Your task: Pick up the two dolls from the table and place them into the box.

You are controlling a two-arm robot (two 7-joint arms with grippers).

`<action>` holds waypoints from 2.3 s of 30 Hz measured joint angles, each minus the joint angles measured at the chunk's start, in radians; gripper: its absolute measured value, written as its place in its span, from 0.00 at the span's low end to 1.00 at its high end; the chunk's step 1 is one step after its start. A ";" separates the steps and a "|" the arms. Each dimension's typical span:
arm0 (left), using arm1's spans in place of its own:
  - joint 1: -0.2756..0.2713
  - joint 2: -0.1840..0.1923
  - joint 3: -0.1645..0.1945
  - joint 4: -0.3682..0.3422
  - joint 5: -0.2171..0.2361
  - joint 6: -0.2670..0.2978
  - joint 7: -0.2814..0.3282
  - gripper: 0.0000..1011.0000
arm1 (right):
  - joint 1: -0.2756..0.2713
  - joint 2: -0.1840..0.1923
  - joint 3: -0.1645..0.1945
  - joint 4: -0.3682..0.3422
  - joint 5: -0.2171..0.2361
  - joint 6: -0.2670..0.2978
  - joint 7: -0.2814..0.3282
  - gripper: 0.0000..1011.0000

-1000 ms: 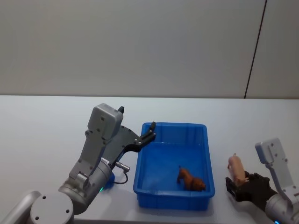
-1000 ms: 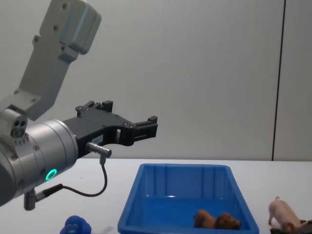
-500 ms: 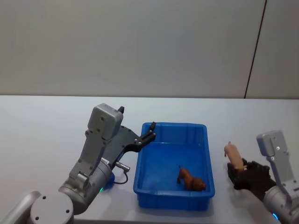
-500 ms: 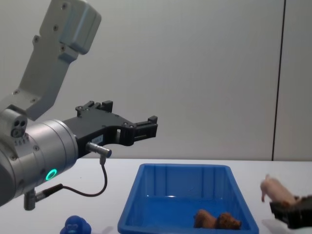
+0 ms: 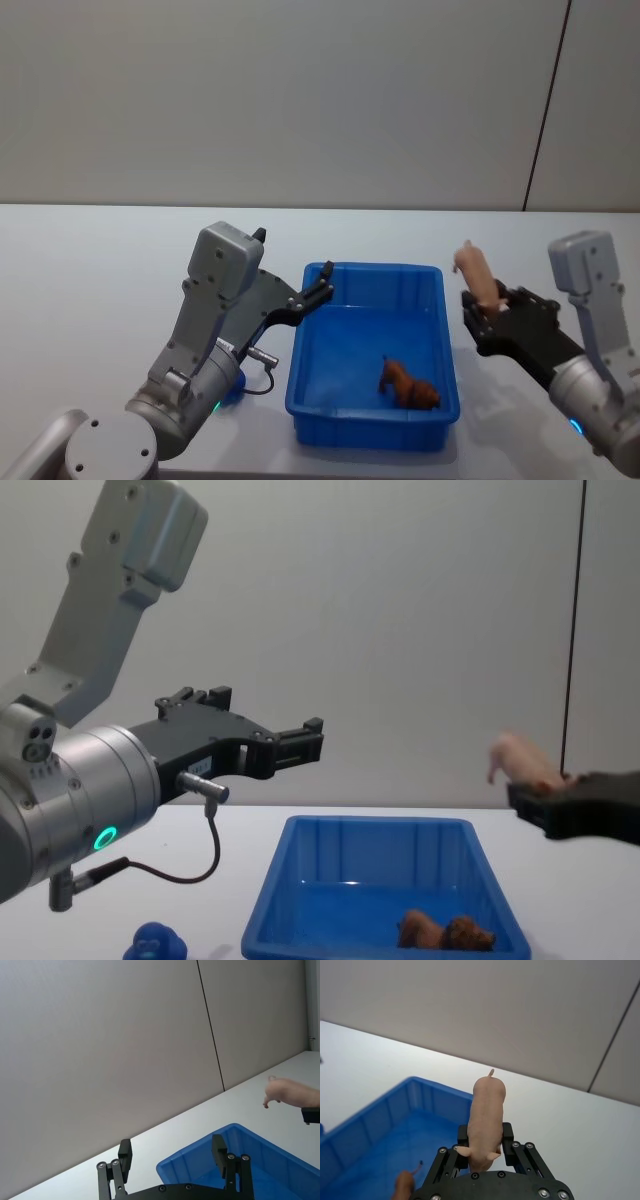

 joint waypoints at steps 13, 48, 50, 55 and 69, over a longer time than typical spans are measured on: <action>0.000 0.000 0.000 0.000 0.000 0.000 0.000 0.99 | 0.042 -0.048 -0.044 -0.034 -0.022 0.072 0.113 0.37; 0.000 0.000 0.000 0.000 0.000 0.000 0.000 0.99 | 0.033 -0.009 -0.023 -0.036 -0.009 0.028 0.151 0.99; 0.000 0.000 0.000 0.000 0.000 0.000 0.000 0.99 | 0.024 0.008 -0.012 -0.041 0.001 0.019 0.155 0.99; 0.000 0.000 0.000 0.000 0.000 0.000 0.000 0.99 | 0.010 0.037 0.008 -0.048 0.017 0.006 0.165 0.99; 0.009 0.006 -0.002 -0.014 0.009 0.015 0.009 0.99 | -0.010 0.080 0.036 -0.057 0.042 -0.014 0.180 0.99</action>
